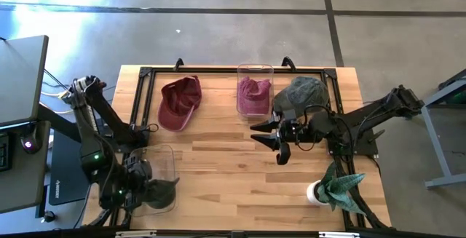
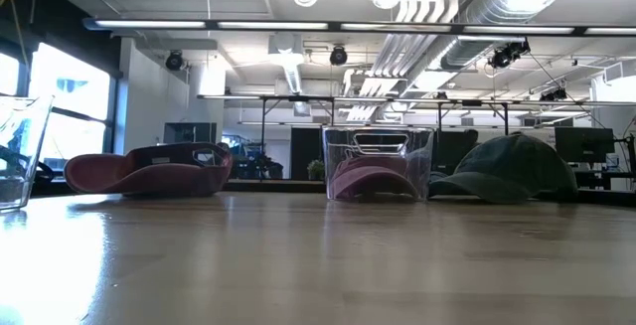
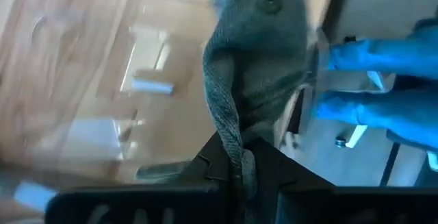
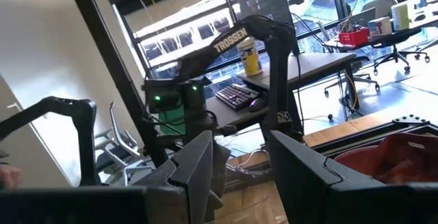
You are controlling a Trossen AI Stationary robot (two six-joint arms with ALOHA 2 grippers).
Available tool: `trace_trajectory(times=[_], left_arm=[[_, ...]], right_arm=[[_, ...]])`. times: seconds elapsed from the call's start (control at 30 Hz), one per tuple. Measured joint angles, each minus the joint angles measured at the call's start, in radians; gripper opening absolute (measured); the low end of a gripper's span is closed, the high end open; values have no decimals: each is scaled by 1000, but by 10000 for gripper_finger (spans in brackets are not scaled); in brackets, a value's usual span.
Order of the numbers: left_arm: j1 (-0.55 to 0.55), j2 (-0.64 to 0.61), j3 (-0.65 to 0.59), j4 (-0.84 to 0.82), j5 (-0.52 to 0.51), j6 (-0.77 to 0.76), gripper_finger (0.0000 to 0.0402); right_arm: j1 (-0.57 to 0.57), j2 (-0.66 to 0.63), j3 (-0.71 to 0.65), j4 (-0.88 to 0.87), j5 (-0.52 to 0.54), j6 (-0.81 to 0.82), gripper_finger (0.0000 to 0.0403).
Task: Pick & Place hat
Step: Put the left black cap into the bottom transparent bin
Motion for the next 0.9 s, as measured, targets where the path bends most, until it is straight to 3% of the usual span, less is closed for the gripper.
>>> trace_trajectory(times=[0.23,0.43,0.57,0.9], left_arm=[[0,-26,-77,-27,50,-171,60],[0,-77,-81,-169,6,-298,96],[2,-124,-81,-238,70,-385,114],[2,-167,-81,-200,94,-421,124]], right_arm=[[0,0,0,-1,-7,0,139],[0,0,0,-12,-16,-4,139],[0,0,0,-15,-19,-2,139],[0,-1,0,-17,-23,-4,139]])
